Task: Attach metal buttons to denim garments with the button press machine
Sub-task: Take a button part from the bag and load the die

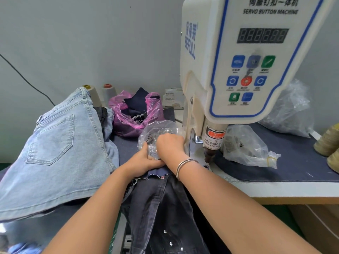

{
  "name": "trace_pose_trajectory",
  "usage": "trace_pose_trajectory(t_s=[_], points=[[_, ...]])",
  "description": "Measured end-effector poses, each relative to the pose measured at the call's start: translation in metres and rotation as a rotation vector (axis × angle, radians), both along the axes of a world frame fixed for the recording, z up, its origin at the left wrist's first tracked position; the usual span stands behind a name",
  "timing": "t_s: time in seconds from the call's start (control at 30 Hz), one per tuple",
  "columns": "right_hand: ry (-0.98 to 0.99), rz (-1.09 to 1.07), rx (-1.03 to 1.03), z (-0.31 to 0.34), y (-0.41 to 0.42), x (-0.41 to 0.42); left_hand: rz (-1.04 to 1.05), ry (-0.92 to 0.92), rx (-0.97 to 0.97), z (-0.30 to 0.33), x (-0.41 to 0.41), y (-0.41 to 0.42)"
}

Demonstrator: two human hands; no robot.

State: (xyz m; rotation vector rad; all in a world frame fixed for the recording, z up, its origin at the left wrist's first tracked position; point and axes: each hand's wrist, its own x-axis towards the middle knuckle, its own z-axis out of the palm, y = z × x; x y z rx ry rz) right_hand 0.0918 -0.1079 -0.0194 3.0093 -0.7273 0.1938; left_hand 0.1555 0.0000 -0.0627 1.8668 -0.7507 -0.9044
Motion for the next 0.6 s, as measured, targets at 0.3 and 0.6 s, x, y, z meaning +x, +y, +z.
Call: trace_pose_trajectory(t_s=[0.3, 0.6], points=[[-0.002, 0.127, 0.005, -0.004, 0.002, 0.028, -0.028, -0.031, -0.087, 0.001, -0.001, 0.0], [-0.119, 0.123, 0.038, -0.014, -0.002, 0.039, -0.046, -0.043, -0.097, -0.002, 0.002, 0.0]])
